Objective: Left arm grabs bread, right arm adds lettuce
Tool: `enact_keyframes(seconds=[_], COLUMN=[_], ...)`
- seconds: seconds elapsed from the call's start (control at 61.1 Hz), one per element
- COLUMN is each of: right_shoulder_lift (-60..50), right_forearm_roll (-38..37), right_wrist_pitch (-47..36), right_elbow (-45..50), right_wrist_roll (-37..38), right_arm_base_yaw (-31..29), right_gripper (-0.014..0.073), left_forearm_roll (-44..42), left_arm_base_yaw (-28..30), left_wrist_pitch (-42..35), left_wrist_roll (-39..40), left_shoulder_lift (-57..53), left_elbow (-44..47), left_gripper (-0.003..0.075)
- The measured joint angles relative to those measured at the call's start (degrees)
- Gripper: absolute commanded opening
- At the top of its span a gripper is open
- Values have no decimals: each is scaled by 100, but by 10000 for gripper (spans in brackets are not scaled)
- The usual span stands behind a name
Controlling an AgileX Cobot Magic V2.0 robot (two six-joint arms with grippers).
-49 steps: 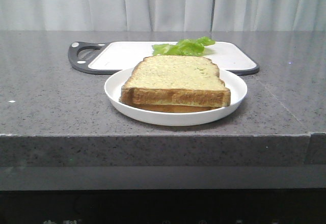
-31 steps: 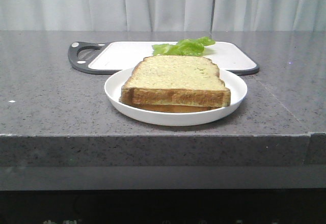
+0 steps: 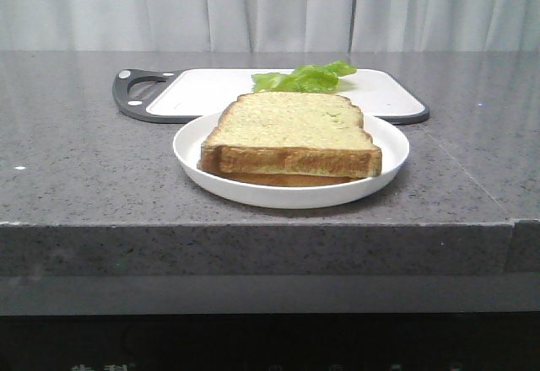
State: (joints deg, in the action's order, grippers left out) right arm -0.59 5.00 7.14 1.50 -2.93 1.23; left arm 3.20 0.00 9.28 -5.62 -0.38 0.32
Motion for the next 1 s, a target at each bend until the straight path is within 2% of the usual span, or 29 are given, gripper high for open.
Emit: enact_keyframes(seconds=[0.572,0.752,0.998], right_shoulder_lift=[0,105,1437], right_forearm_roll=[0,0,-70], right_wrist_pitch=[125,665,960], right_elbow=[-84,-1005,-2442], right_wrist_roll=[0,0,0], right_arm_base_yaw=[0,0,0], right_gripper=[-58,-58,-58], left_forearm_roll=[0,0,0], left_arm_base_yaw=[0,0,0], left_wrist_pitch=[-106,293,573], left_wrist_roll=[0,0,0], left_shoulder_lift=[0,381,2321], left_elbow=[-99,-1106,-2424], left_gripper=[-20,-20,-19])
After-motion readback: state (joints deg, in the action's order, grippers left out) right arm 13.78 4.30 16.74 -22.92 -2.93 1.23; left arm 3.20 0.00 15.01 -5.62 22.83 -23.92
